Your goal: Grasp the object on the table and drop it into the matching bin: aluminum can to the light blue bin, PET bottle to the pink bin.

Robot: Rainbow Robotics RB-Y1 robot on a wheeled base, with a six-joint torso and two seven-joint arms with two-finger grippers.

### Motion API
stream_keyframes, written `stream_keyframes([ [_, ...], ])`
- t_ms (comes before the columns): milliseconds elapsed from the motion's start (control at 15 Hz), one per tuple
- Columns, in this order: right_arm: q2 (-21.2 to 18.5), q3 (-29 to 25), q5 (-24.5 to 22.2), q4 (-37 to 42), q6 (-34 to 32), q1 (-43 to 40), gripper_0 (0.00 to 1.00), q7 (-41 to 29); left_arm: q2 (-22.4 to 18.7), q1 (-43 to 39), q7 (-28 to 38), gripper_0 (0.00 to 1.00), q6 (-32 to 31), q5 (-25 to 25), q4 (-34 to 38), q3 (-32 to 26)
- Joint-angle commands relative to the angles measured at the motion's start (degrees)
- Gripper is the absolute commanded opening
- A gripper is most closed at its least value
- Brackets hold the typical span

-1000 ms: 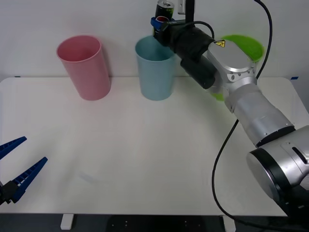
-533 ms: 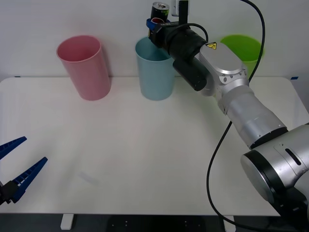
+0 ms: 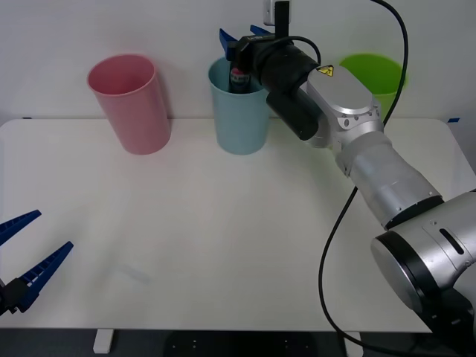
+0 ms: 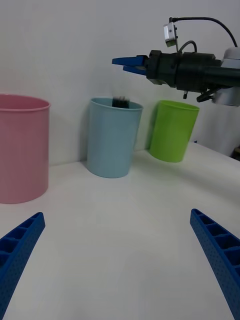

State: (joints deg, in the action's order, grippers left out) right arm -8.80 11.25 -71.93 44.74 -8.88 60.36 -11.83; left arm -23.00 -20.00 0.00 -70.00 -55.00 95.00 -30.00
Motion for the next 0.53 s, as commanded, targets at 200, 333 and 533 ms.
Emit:
stream_keyframes([
  [200,-0.3,0.0,0.0,0.1,-0.5,-0.1,1.0,0.4,0.0,0.0,0.0,1.0,0.0,0.0,0.0,0.0],
  [333,-1.0,0.0,0.5,0.1,-1.7,-0.2,1.0,0.4,0.0,0.0,0.0,1.0,0.0,0.0,0.0,0.0],
  [533,-3.5,0.1,2.9,1.8,-7.5,-2.1,1.0,0.1,0.0,0.0,0.0,1.0,0.0,0.0,0.0,0.0],
])
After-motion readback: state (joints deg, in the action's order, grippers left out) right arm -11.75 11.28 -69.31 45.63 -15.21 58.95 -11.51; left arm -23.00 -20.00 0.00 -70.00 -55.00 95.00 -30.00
